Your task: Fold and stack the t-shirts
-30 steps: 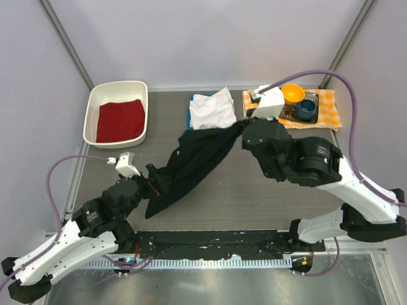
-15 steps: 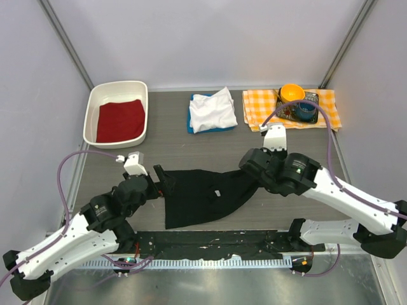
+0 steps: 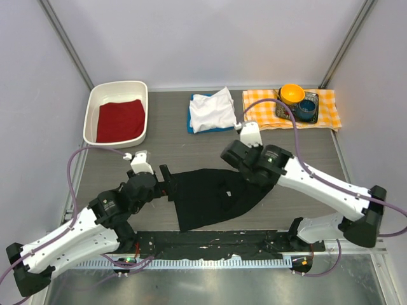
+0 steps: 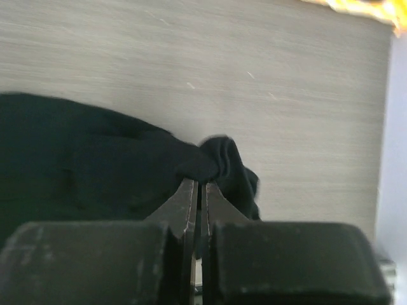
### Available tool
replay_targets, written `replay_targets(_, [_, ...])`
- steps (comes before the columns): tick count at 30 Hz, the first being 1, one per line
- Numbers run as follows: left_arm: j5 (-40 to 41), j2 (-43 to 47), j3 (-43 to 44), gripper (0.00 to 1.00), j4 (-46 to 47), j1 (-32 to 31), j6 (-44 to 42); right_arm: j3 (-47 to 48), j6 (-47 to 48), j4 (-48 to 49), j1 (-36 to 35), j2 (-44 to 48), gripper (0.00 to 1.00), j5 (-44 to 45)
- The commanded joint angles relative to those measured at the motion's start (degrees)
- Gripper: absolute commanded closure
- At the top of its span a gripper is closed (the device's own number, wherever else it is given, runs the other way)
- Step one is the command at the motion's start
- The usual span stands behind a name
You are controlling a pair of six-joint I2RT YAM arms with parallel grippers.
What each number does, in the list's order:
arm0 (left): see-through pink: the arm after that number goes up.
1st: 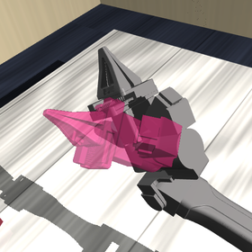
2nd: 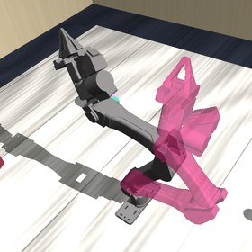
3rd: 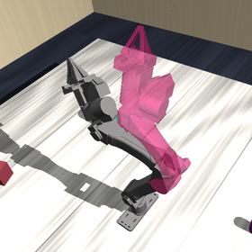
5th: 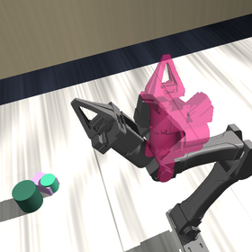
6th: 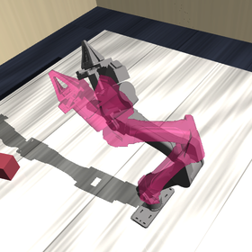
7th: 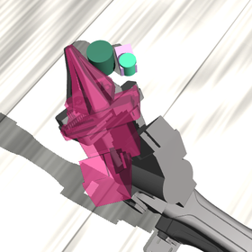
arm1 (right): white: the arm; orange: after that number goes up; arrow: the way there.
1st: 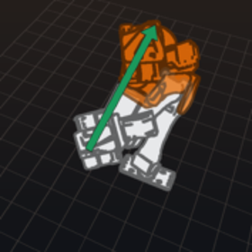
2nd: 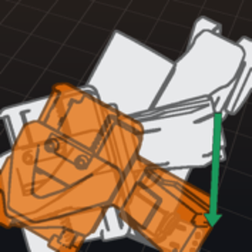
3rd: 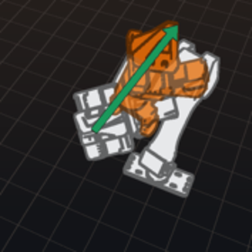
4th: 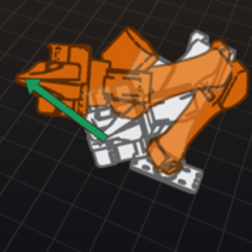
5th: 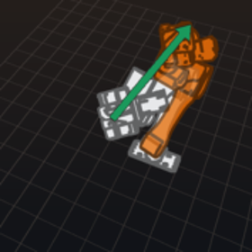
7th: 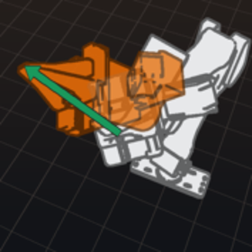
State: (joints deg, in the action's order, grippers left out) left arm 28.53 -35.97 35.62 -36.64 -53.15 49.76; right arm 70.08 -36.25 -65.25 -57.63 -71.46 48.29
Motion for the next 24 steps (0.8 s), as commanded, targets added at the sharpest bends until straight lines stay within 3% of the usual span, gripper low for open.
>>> replay_targets(1, [2.31, -1.65, 3.05, 0.00, 2.11, -0.03, -1.24, 19.34, 8.73, 13.30, -0.03, -6.40, 0.99, -6.46])
replay_targets(3, [3.01, -1.13, 3.41, 0.00, 1.58, -0.03, -1.24, 31.18, 12.58, 16.54, -0.38, -7.03, 0.99, -5.75])
replay_targets(5, [3.37, -0.16, 3.85, 0.00, 0.52, -0.03, -1.24, 34.58, 16.02, 26.25, -0.65, -3.36, 0.99, -5.58])
replay_targets(9, [5.47, 3.26, 3.93, 0.00, -1.93, -0.03, -1.42, 46.08, 22.35, 29.21, -0.65, -2.20, 0.99, -1.72])
replay_targets(14, [6.62, 5.99, 3.58, 0.00, -2.82, -0.03, -1.51, 34.26, 25.53, 42.49, -0.65, 10.09, 0.99, 2.32])
replay_targets(15, [6.62, 5.99, 3.58, 0.00, -2.73, -0.03, -1.51, 31.81, 24.92, 41.36, -0.65, 11.16, 0.99, 8.16])
replay_targets(19, [6.53, 4.94, 3.50, 0.00, -2.12, -0.03, -1.77, 29.24, 15.35, 21.02, -0.65, 9.95, 0.99, 19.08])
replay_targets(24, [4.69, 2.04, 3.58, 0.00, 0.07, -0.03, -1.86, 21.32, 7.43, 14.72, -0.56, 10.64, 0.99, 20.45])
